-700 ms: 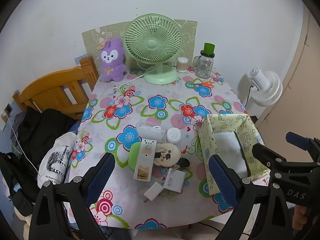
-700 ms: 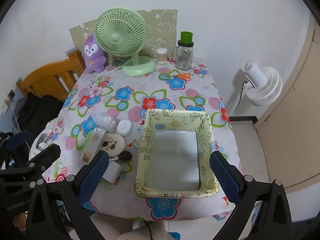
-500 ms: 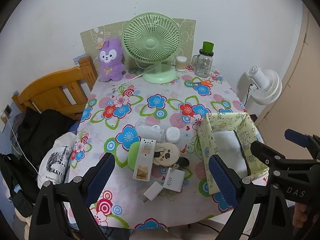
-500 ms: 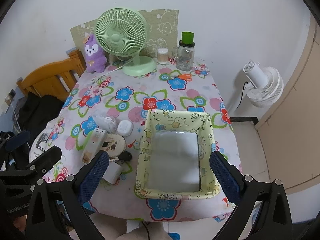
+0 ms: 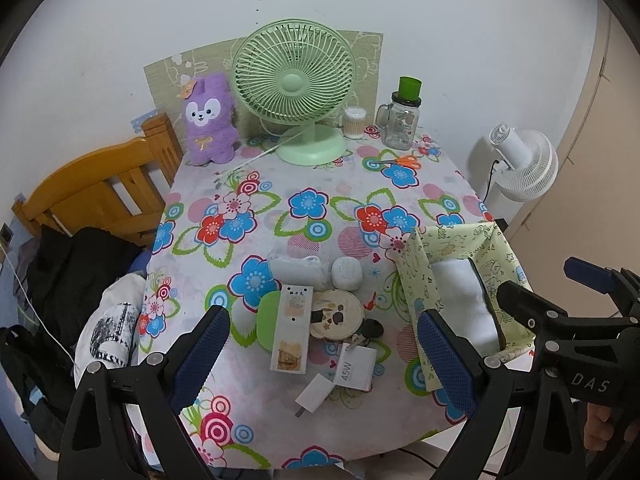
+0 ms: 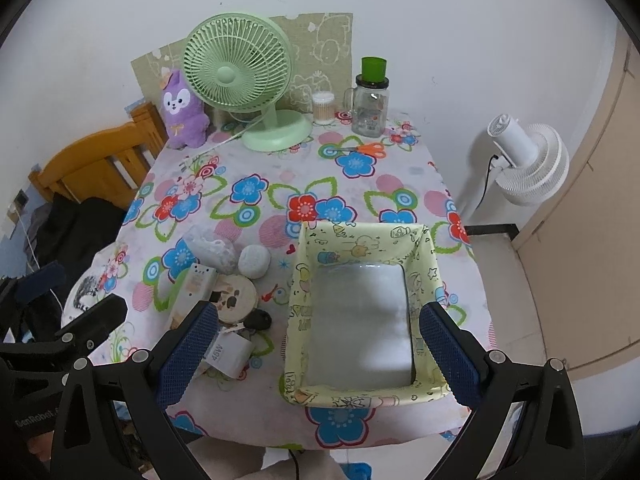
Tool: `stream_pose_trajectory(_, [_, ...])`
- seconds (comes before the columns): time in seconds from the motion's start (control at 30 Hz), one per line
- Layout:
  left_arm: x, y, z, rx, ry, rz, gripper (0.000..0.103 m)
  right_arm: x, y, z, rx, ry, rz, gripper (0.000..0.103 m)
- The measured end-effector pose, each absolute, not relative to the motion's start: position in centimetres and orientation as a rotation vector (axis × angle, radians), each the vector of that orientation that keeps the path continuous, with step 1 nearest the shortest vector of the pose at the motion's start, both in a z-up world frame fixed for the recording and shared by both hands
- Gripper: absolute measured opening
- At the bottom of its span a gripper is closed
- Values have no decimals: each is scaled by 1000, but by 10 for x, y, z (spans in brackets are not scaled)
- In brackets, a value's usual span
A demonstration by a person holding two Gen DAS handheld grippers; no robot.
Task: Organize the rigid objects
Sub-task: 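Move both tools toward the white device and grey-white charger block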
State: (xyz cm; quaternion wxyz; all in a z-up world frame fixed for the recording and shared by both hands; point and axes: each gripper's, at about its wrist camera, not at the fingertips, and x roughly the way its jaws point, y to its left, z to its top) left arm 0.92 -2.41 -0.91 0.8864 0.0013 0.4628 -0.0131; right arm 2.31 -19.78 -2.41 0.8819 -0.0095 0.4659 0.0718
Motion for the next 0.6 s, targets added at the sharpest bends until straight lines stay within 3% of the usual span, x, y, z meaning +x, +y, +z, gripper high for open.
stream_pose_trajectory(0.6, [42, 20, -35, 52, 1048, -125, 95, 40, -155, -40, 0, 1015, 53, 102])
